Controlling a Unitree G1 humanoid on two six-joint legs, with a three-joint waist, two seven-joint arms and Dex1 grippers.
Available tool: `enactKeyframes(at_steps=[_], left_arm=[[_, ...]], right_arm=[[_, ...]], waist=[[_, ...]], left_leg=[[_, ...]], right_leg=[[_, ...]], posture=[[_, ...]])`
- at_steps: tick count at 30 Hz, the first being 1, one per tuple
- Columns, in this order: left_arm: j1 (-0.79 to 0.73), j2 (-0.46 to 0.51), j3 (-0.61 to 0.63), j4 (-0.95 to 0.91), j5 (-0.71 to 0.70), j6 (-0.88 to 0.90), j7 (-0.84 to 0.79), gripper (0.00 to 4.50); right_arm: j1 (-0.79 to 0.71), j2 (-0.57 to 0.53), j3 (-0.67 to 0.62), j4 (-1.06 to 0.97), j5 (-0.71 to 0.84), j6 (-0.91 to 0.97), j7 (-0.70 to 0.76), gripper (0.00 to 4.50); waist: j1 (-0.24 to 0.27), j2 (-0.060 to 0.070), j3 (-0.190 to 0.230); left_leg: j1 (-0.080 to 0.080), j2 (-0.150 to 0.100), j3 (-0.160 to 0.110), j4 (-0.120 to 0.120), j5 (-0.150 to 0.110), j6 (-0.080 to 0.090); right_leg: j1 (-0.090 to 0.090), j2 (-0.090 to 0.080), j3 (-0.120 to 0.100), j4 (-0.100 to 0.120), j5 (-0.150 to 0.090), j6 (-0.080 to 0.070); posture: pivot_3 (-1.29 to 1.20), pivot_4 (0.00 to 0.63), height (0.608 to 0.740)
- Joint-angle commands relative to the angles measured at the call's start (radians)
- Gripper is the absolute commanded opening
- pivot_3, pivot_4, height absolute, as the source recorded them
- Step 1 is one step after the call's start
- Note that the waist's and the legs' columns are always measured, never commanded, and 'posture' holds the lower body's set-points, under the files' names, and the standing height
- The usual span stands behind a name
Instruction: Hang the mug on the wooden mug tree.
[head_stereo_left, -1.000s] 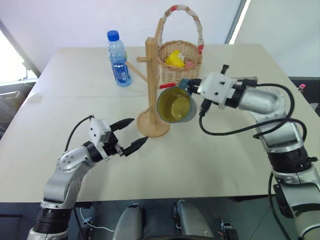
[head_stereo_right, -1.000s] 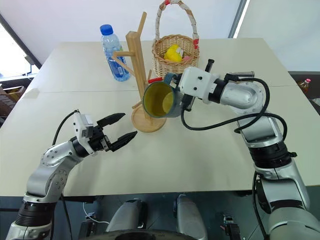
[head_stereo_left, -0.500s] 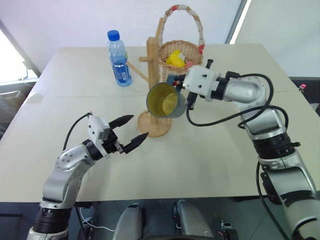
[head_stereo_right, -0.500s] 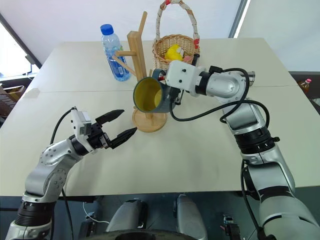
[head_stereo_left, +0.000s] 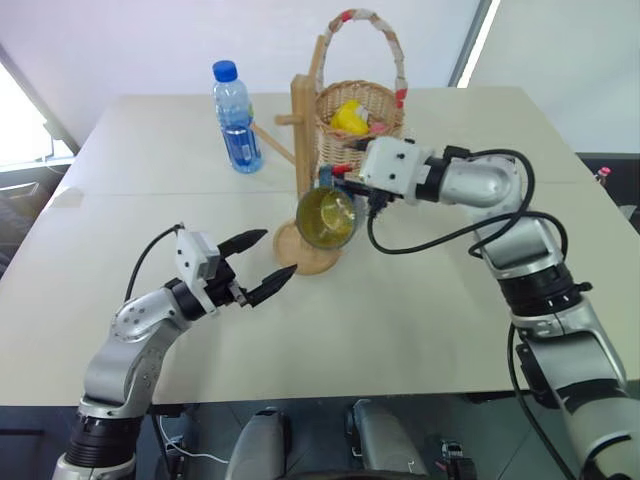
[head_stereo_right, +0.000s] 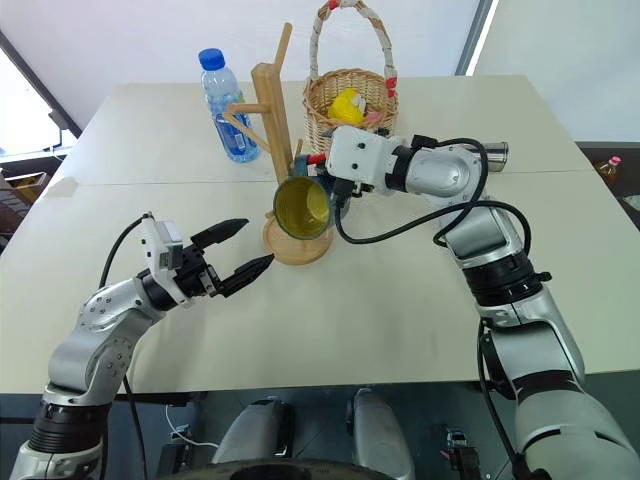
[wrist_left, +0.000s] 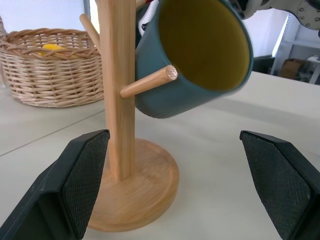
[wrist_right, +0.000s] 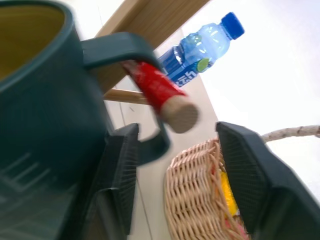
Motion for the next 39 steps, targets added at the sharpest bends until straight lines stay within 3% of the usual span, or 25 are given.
enactKeyframes(at_steps=[1, 8, 13, 18, 24, 29, 39], left_arm=[[-0.016, 0.01, 0.029, -0.051, -0.024, 0.001, 0.007, 4.5], [-0.019, 0.013, 0.04, -0.058, -0.038, 0.01, 0.014, 4.5], [-0.005, 0.015, 0.055, -0.06, -0.045, 0.017, 0.018, 4.5], [0.011, 0.001, 0.088, -0.036, -0.051, 0.052, 0.08, 4.5], [0.016, -0.038, 0.138, 0.054, 0.05, 0.023, 0.234, 4.5], [0.041, -0.076, 0.179, 0.068, 0.087, 0.001, 0.324, 4.5], [0.071, -0.142, 0.175, 0.09, 0.197, 0.014, 0.495, 4.5]], right_arm=[[-0.02, -0.031, -0.063, -0.053, 0.013, -0.007, -0.004, 2.33], [0.074, -0.133, -0.212, -0.194, 0.128, 0.062, 0.037, 2.33], [0.236, -0.179, -0.381, -0.285, 0.27, 0.172, 0.042, 2.33], [0.474, -0.107, -0.512, -0.29, 0.38, 0.229, -0.02, 2.33], [0.649, 0.066, -0.548, -0.235, 0.374, 0.166, -0.187, 2.33], [0.685, 0.141, -0.569, -0.123, 0.376, 0.079, -0.262, 2.33], [0.665, 0.145, -0.544, 0.003, 0.394, 0.003, -0.259, 2.33]], waist=[[0.001, 0.0, 0.0], [0.004, 0.0, 0.0], [0.003, 0.0, 0.0], [0.003, 0.0, 0.0], [-0.001, 0.0, 0.0], [0.001, 0.0, 0.0], [0.002, 0.0, 0.0]], left_leg=[[0.0, 0.0, 0.0, 0.0, 0.0, 0.0], [-0.001, 0.0, 0.0, 0.0, 0.0, 0.0], [0.0, 0.0, 0.0, -0.001, 0.0, 0.0], [0.0, 0.0, 0.0, -0.001, 0.0, 0.0], [0.002, 0.0, 0.0, 0.0, 0.0, 0.0], [0.002, 0.0, 0.001, 0.0, 0.0, 0.0], [0.002, 0.0, 0.001, 0.0, 0.0, 0.0]], right_leg=[[0.0, 0.0, 0.0, 0.0, 0.0, 0.0], [0.0, 0.0, 0.0, -0.001, 0.0, 0.0], [0.001, -0.001, 0.0, -0.001, 0.0, 0.0], [0.002, 0.0, 0.0, -0.001, 0.0, 0.0], [0.002, 0.001, 0.001, 0.001, 0.0, 0.0], [0.002, 0.001, 0.001, 0.001, 0.0, 0.0], [0.002, 0.001, 0.001, 0.001, 0.0, 0.0]], posture=[[0.0, 0.15, 0.74], [0.0, 0.15, 0.74], [0.0, 0.15, 0.74], [0.0, 0.15, 0.74], [0.0, 0.15, 0.74], [0.0, 0.15, 0.74], [0.0, 0.15, 0.74]])
